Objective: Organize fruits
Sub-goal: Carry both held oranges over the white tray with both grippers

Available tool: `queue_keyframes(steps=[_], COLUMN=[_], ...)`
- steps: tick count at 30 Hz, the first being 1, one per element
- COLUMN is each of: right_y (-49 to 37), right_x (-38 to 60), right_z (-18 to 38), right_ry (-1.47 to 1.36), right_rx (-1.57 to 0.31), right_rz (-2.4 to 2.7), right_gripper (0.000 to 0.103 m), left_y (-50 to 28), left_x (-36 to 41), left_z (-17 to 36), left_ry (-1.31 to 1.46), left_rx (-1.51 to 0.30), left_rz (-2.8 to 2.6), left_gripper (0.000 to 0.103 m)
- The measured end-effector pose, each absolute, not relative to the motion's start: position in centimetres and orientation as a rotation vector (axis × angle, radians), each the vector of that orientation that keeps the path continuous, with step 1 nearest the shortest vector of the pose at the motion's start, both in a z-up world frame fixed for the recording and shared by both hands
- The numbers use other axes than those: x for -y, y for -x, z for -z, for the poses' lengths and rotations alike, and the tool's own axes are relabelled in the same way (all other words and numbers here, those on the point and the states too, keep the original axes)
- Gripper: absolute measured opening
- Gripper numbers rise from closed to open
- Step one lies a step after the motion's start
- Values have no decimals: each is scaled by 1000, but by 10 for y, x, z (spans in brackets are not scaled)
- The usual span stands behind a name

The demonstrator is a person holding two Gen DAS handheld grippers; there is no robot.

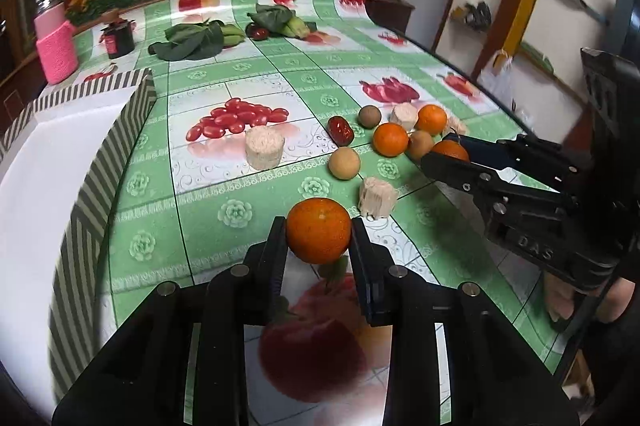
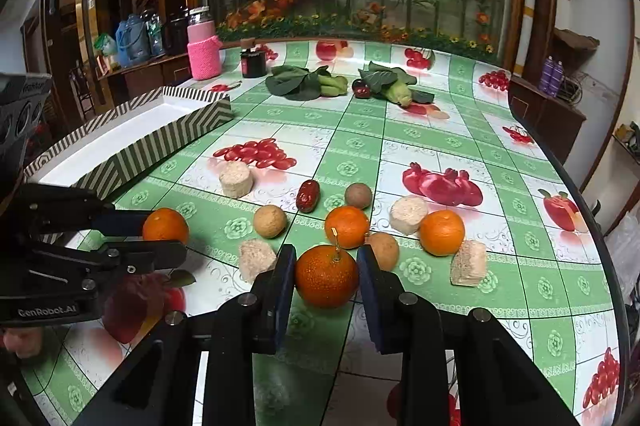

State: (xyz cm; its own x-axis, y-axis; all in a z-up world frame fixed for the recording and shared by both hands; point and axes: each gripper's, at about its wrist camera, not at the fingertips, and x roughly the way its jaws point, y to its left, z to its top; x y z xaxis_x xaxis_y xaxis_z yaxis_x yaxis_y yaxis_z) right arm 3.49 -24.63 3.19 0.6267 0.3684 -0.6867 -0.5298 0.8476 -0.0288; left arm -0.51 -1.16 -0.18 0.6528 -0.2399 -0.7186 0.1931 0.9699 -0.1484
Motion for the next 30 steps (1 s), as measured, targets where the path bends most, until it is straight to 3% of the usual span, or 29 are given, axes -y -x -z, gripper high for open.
queue_keyframes(steps=[17,21,30], right_y=[-37,-37,-40], right_x=[235,240,258], right_z=[-25,-27,-34], right_ry=[347,330,235], right_rx=[-741,-733,-722], right_rz=[-380,-345,-340], right_gripper=[31,30,30], left_y=[16,8,23], left_x=[15,2,22], left_z=[-3,3,-11], left_ry=[57,151,52], left_rx=[-747,-789,-688], left_rz=[243,258,273], left_gripper=[29,29,29])
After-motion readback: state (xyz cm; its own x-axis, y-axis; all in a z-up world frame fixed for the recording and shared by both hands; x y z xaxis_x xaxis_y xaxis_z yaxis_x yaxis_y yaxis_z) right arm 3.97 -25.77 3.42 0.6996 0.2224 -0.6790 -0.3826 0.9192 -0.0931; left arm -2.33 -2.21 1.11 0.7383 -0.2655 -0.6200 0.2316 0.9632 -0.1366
